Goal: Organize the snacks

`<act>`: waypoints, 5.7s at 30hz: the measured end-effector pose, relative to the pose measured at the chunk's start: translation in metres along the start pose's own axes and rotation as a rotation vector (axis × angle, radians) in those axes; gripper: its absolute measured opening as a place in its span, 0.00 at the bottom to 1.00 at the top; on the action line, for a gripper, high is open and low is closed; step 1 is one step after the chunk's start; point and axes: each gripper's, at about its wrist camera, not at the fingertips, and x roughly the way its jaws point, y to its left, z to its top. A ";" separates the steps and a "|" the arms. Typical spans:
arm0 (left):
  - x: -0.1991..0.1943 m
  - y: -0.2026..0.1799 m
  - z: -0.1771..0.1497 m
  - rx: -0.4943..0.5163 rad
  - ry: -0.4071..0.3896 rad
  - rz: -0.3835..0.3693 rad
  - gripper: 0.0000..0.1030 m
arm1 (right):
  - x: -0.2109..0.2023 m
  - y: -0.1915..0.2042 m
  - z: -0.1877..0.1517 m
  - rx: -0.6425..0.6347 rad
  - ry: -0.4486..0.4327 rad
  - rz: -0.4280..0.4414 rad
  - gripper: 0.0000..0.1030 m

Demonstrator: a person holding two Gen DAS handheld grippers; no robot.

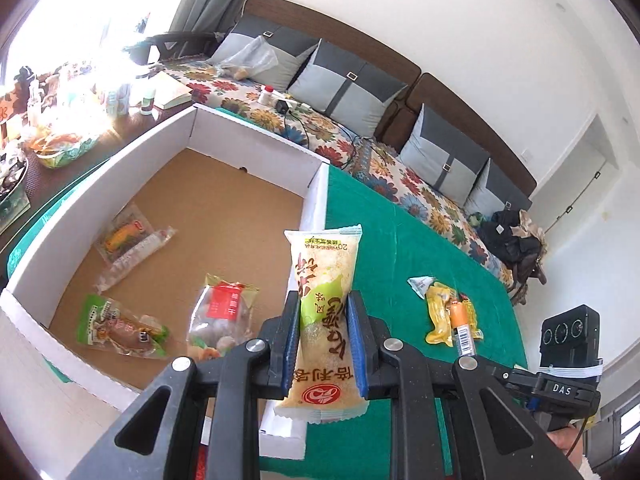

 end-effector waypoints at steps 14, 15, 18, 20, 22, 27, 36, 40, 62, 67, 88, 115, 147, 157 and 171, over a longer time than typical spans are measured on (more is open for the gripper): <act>0.008 0.088 -0.012 -0.194 -0.060 0.268 0.79 | 0.096 0.071 0.009 -0.233 0.052 -0.066 0.52; 0.008 0.080 -0.014 -0.184 -0.061 0.259 0.79 | 0.090 0.056 0.012 -0.275 0.036 -0.129 0.54; 0.019 0.043 -0.020 -0.120 -0.047 0.203 0.81 | 0.062 -0.004 -0.002 -0.378 0.013 -0.368 0.57; 0.030 0.009 -0.028 -0.053 -0.028 0.166 0.86 | 0.035 -0.058 -0.012 -0.398 0.018 -0.540 0.57; 0.046 -0.030 -0.039 0.032 -0.004 0.126 0.91 | -0.002 -0.109 -0.027 -0.393 0.022 -0.700 0.57; 0.115 -0.118 -0.081 0.232 0.133 0.020 0.98 | -0.105 -0.195 -0.047 -0.318 -0.107 -0.994 0.57; 0.248 -0.172 -0.134 0.377 0.257 0.114 0.98 | -0.218 -0.257 -0.049 0.035 -0.402 -1.125 0.66; 0.283 -0.177 -0.140 0.368 0.262 0.160 0.98 | -0.223 -0.275 -0.040 0.120 -0.401 -1.112 0.66; 0.298 -0.182 -0.152 0.481 0.205 0.226 1.00 | -0.210 -0.299 -0.042 0.142 -0.336 -1.138 0.84; 0.298 -0.182 -0.152 0.481 0.205 0.226 1.00 | -0.210 -0.298 -0.042 0.142 -0.336 -1.138 0.85; 0.297 -0.182 -0.152 0.481 0.205 0.225 1.00 | -0.207 -0.297 -0.042 0.141 -0.334 -1.135 0.88; 0.302 -0.219 -0.119 0.376 0.262 0.007 0.99 | -0.208 -0.297 -0.042 0.140 -0.333 -1.134 0.88; 0.290 -0.242 -0.186 0.681 0.461 0.107 0.85 | -0.208 -0.297 -0.042 0.139 -0.334 -1.132 0.88; 0.291 -0.200 -0.156 0.489 0.354 0.267 0.81 | -0.207 -0.297 -0.042 0.139 -0.333 -1.132 0.89; 0.297 -0.164 -0.142 0.542 0.262 0.193 1.00 | -0.208 -0.297 -0.042 0.139 -0.333 -1.131 0.89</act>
